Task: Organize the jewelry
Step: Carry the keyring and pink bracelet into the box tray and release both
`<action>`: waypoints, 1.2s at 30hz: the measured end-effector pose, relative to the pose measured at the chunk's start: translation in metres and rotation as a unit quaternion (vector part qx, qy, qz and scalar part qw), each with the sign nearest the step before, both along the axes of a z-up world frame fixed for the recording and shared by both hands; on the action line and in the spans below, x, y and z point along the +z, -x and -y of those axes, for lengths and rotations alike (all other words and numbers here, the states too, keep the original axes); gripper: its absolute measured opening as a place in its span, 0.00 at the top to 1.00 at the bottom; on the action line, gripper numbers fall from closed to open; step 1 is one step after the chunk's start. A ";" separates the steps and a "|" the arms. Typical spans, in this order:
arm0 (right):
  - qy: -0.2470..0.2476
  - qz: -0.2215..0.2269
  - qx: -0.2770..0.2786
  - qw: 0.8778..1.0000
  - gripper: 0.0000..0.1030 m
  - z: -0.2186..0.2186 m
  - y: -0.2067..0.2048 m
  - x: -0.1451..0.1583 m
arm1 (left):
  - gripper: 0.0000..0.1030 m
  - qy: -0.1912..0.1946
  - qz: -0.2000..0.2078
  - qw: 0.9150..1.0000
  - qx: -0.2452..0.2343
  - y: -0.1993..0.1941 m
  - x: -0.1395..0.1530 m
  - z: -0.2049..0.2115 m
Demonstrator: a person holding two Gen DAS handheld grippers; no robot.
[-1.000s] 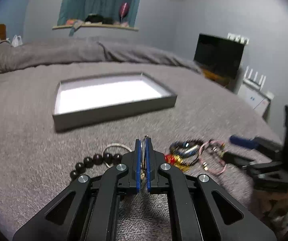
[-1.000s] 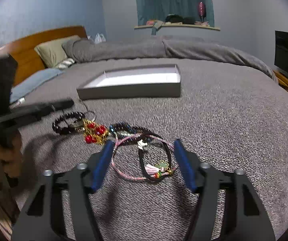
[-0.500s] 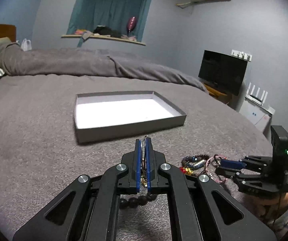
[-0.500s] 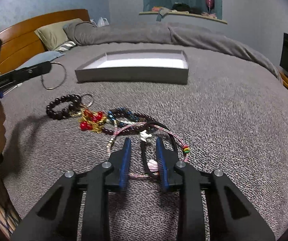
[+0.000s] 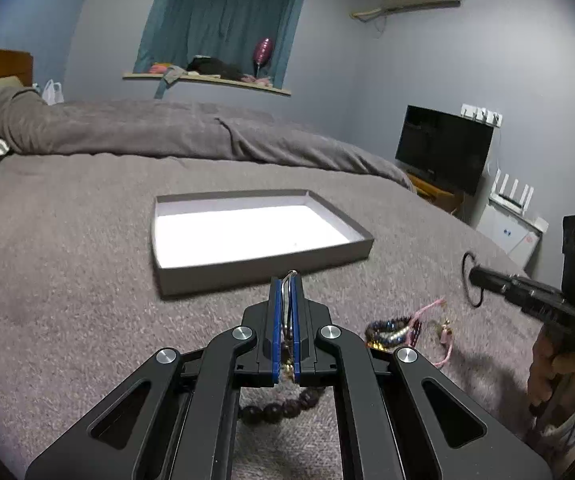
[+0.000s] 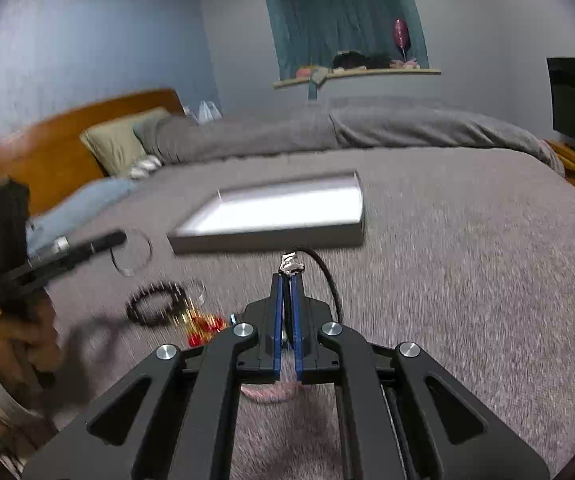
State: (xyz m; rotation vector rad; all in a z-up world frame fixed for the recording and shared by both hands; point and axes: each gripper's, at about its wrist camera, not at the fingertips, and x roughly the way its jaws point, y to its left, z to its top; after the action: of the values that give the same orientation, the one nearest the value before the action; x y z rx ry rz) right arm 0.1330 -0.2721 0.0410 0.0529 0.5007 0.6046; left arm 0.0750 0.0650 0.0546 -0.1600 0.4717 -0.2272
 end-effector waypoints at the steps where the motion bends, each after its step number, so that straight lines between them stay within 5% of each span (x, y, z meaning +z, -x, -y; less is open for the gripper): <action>1: -0.010 0.001 0.001 1.000 0.96 0.003 -0.002 0.004 | 0.95 0.003 0.001 1.000 0.001 -0.002 0.002 -0.002; 8: -0.064 0.002 0.020 0.998 0.96 0.010 -0.022 0.024 | 0.95 0.013 -0.005 1.000 0.005 -0.015 0.001 -0.009; 26: 0.003 -0.022 0.018 1.000 0.96 -0.076 -0.138 0.012 | 0.95 0.004 -0.007 0.998 0.059 -0.111 0.007 -0.034; 31: 0.060 -0.042 0.003 0.997 0.96 -0.096 -0.164 -0.003 | 0.95 0.007 -0.036 0.997 0.065 -0.144 -0.004 -0.040; 36: 0.099 -0.077 -0.009 0.992 0.96 -0.103 -0.185 -0.024 | 0.95 0.004 -0.114 0.991 0.070 -0.169 -0.036 -0.040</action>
State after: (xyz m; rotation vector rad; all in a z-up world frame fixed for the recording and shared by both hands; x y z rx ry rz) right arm 0.3179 -0.1688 0.0169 -0.0852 0.7067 0.5326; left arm 0.2440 0.1054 0.0183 -0.2279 0.6834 -0.0731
